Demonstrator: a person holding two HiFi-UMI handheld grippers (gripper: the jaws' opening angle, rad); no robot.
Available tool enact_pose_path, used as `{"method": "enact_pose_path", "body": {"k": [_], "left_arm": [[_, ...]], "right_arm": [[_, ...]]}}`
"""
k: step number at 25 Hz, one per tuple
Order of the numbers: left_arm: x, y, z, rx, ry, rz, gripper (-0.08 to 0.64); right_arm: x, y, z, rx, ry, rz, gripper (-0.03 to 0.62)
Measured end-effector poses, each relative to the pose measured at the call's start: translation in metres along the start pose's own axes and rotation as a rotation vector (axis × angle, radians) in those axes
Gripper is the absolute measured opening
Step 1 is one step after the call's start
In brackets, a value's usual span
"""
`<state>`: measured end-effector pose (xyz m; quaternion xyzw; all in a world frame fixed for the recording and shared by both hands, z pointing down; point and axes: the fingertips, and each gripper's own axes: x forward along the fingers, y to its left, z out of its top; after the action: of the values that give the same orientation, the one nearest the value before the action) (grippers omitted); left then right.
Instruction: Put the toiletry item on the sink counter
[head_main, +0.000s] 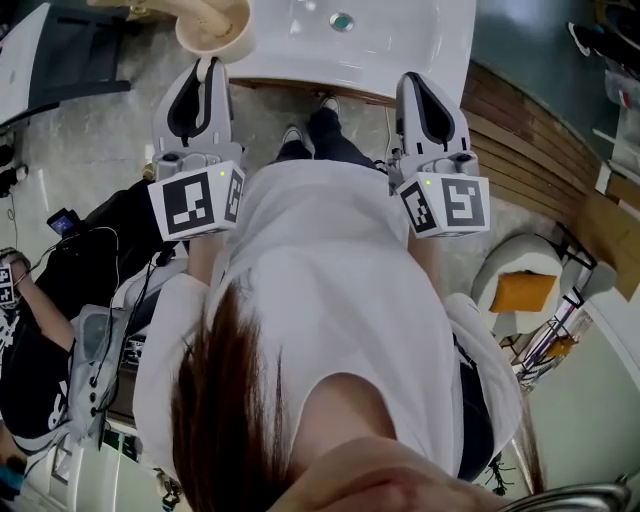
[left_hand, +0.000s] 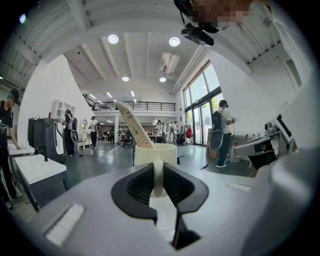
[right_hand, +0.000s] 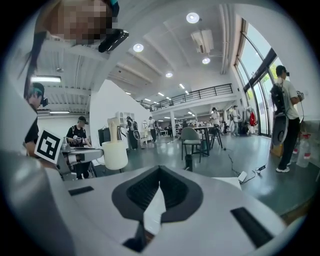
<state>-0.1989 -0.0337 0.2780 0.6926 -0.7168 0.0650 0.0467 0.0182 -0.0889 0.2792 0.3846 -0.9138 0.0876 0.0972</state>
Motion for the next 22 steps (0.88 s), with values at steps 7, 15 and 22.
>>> {"method": "enact_pose_path", "body": {"k": [7,15,22], "left_arm": [[0.042,-0.004,0.009,-0.001,-0.003,0.049,0.049],[0.073,-0.031,0.014,0.005,-0.014,0.087,0.049],[0.067,-0.039,0.018,0.016,-0.023,0.103,0.049]], "right_arm": [[0.035,-0.036,0.013,-0.013,0.0,0.047,0.005],[0.048,-0.084,0.015,-0.026,-0.002,0.077,0.005],[0.042,-0.094,0.011,-0.017,-0.003,0.074,0.005]]}}
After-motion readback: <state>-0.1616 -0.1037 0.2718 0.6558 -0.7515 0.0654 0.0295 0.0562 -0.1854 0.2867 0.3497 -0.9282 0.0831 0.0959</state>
